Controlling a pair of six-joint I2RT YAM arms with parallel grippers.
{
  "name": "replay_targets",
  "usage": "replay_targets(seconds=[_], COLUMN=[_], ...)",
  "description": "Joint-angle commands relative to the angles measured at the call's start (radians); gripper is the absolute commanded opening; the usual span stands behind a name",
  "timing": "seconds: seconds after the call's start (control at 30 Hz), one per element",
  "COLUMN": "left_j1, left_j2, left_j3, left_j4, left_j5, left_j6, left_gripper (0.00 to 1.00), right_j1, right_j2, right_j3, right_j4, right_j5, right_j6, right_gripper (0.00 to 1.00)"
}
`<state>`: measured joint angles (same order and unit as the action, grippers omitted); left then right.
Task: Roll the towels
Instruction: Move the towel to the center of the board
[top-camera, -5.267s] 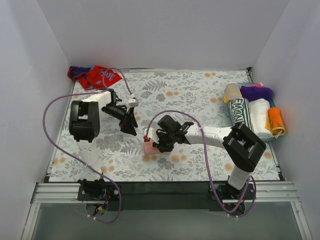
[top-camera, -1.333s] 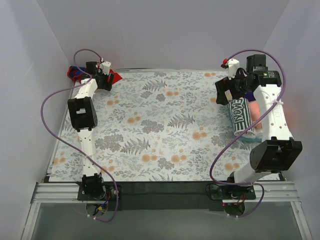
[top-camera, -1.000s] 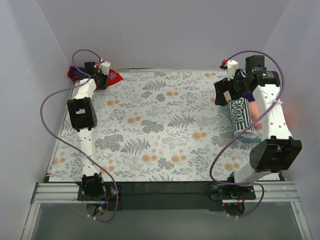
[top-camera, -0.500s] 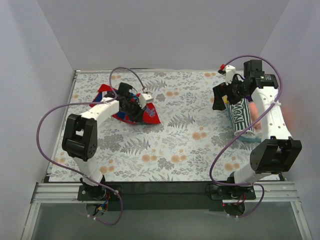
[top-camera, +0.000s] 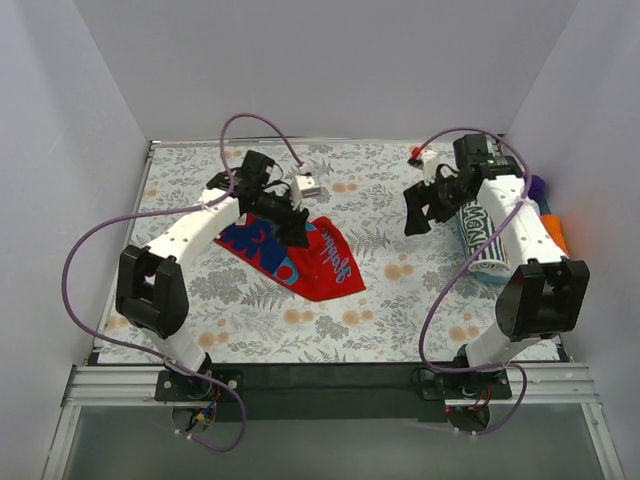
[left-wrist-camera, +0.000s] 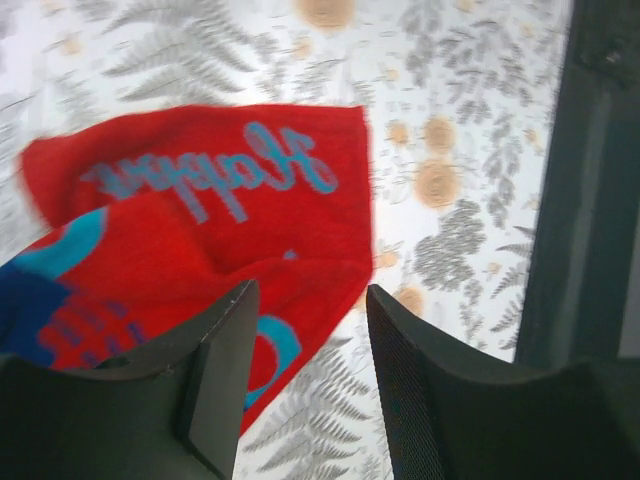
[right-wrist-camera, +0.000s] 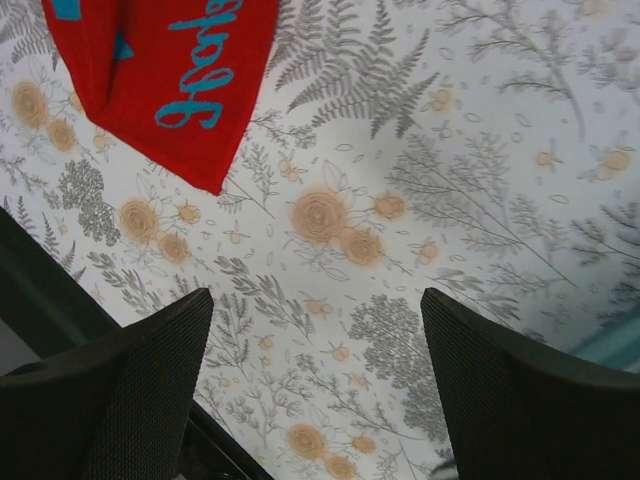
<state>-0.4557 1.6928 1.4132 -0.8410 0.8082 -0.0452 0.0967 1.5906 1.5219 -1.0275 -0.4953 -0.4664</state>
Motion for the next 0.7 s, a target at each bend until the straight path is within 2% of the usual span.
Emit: replay_targets(seconds=[0.0, 0.1, 0.23, 0.43, 0.67], left_j1=[0.179, 0.271, 0.386, 0.446, 0.534], left_j2=[-0.03, 0.013, 0.131, 0.297, 0.242], left_j3=[0.026, 0.055, 0.166, 0.291, 0.149], left_j4=[-0.023, 0.017, 0.039, 0.025, 0.065], left_j5=[-0.05, -0.156, -0.263, -0.351, -0.394], left_j6=[0.036, 0.082, 0.134, 0.183, 0.176], left_gripper=[0.43, 0.43, 0.42, 0.42, 0.43], right_j1=[0.089, 0.17, 0.282, 0.385, 0.465], right_j2=[-0.004, 0.014, 0.074, 0.178, 0.258], right_j3=[-0.101, -0.167, -0.221, -0.216, -0.246], right_j4=[0.102, 0.144, 0.233, 0.285, 0.325], right_j5=[0.038, 0.073, 0.151, 0.181, 0.273], right_j6=[0.04, 0.075, 0.117, 0.172, 0.192], right_gripper=[0.75, 0.65, 0.59, 0.52, 0.52])
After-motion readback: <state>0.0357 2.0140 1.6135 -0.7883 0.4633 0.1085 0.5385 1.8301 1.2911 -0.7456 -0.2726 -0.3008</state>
